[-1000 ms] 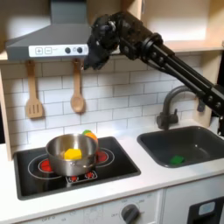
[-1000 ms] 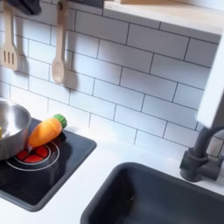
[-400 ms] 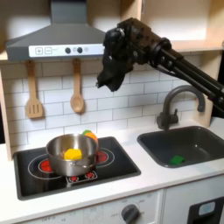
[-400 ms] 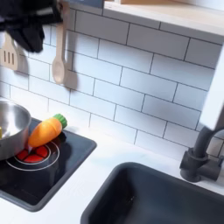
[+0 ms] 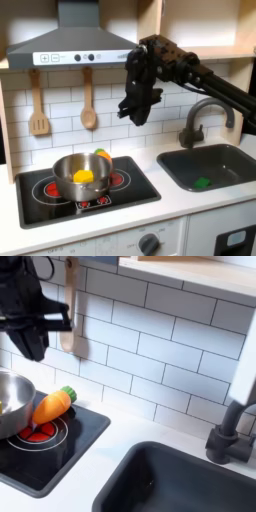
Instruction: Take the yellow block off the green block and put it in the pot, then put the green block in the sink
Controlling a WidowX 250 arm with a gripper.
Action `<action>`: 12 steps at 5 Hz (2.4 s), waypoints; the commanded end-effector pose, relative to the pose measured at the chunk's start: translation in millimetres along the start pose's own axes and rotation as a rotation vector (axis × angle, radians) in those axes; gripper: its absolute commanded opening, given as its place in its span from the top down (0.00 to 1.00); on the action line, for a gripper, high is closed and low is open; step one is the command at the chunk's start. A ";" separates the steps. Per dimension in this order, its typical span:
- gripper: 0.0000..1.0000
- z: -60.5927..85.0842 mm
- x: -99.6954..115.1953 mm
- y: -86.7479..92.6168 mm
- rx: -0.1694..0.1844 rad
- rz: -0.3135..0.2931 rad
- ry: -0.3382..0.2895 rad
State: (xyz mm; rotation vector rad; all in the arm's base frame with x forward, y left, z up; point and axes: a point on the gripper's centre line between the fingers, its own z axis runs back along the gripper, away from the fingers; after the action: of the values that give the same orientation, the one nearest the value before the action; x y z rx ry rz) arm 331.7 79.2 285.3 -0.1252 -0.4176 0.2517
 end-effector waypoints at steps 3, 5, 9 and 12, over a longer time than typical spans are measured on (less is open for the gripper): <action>1.00 -21.5 -60.3 -6.9 0.050 -0.172 0.178; 1.00 -23.1 -82.0 -4.6 0.048 -0.227 0.220; 0.00 -10.0 -106.3 3.6 0.095 -0.270 0.238; 0.00 -11.3 -111.9 5.9 0.208 -0.271 0.294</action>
State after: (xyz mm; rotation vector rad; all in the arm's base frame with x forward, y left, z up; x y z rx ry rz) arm 236.9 51.2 231.6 0.0804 -0.1163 -0.0088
